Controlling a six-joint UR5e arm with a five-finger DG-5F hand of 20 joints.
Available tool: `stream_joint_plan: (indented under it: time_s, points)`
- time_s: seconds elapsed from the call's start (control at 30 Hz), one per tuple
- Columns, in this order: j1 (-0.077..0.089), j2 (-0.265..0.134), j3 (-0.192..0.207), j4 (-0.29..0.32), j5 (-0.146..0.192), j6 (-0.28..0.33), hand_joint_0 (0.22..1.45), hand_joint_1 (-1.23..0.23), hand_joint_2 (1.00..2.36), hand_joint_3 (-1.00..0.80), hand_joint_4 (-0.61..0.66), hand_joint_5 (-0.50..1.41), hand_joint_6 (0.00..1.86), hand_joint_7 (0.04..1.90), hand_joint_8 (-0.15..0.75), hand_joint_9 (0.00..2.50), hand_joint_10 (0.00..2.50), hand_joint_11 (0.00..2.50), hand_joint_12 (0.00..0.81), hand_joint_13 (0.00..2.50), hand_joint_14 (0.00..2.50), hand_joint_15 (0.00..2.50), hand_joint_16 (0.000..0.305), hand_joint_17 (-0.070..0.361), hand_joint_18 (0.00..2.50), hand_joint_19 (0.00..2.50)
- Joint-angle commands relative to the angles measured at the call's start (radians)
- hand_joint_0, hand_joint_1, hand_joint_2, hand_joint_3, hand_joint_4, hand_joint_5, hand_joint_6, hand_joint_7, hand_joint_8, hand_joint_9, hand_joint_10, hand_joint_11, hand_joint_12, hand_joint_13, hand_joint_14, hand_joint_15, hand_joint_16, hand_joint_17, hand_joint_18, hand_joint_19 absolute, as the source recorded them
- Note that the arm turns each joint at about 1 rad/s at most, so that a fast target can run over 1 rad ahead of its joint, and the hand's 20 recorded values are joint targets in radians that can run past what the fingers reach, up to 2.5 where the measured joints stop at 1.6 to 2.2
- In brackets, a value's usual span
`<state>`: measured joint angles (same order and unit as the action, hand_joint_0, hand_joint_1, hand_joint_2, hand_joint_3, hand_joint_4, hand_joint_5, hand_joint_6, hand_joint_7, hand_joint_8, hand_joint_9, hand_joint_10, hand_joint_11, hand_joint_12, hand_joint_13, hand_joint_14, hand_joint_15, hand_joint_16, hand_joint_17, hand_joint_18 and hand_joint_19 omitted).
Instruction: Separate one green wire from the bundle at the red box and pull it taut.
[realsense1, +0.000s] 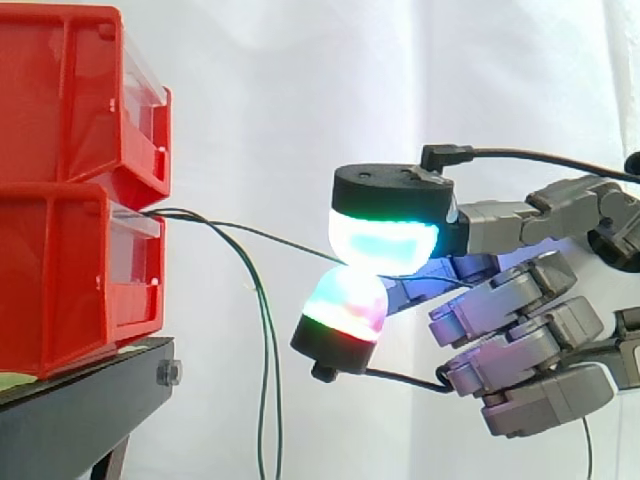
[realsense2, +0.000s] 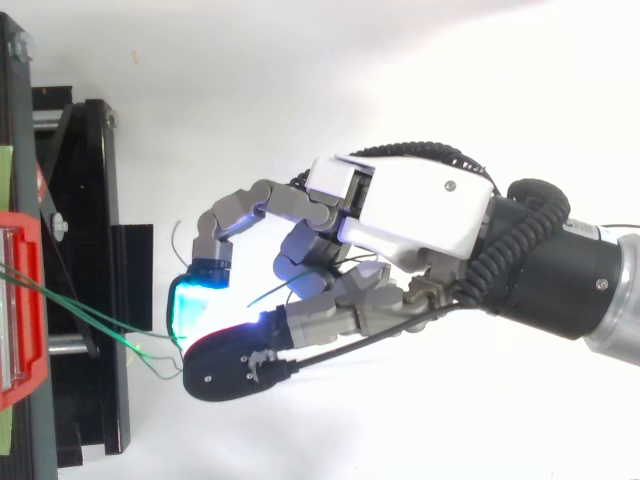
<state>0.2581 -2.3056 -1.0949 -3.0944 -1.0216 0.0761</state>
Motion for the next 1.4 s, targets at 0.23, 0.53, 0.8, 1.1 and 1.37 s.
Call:
stream_joint_plan:
  time_s: [0.23, 0.53, 0.8, 1.1, 1.37]
  points:
    - [0.01, 0.0, -0.002, 0.01, -0.002, -0.009, 0.66, -0.71, 1.02, -0.25, 0.09, -0.16, 0.9, 0.98, 0.28, 1.25, 1.92, 1.27, 0.335, 1.15, 2.38, 1.15, 0.043, 0.098, 1.37, 1.55]
    - [0.017, 0.0, -0.002, 0.01, 0.0, -0.007, 0.66, -0.7, 1.02, -0.25, 0.09, -0.16, 0.9, 0.98, 0.278, 1.24, 1.92, 1.27, 0.331, 1.16, 2.37, 1.13, 0.045, 0.101, 1.36, 1.54]
    - [0.02, 0.0, -0.003, 0.01, 0.0, -0.009, 0.66, -0.7, 1.02, -0.26, 0.09, -0.16, 0.9, 0.99, 0.278, 1.24, 1.91, 1.29, 0.331, 1.16, 2.36, 1.15, 0.043, 0.098, 1.36, 1.55]
    - [0.024, 0.0, -0.007, 0.01, 0.0, -0.009, 0.66, -0.7, 1.02, -0.25, 0.08, -0.16, 0.9, 0.98, 0.277, 1.24, 1.92, 1.27, 0.333, 1.16, 2.36, 1.14, 0.044, 0.099, 1.36, 1.55]
    - [0.027, 0.0, -0.174, 0.011, 0.0, -0.009, 0.66, -0.71, 1.02, -0.25, 0.08, -0.16, 0.9, 0.98, 0.278, 1.24, 1.92, 1.27, 0.337, 1.16, 2.35, 1.14, 0.044, 0.099, 1.36, 1.54]
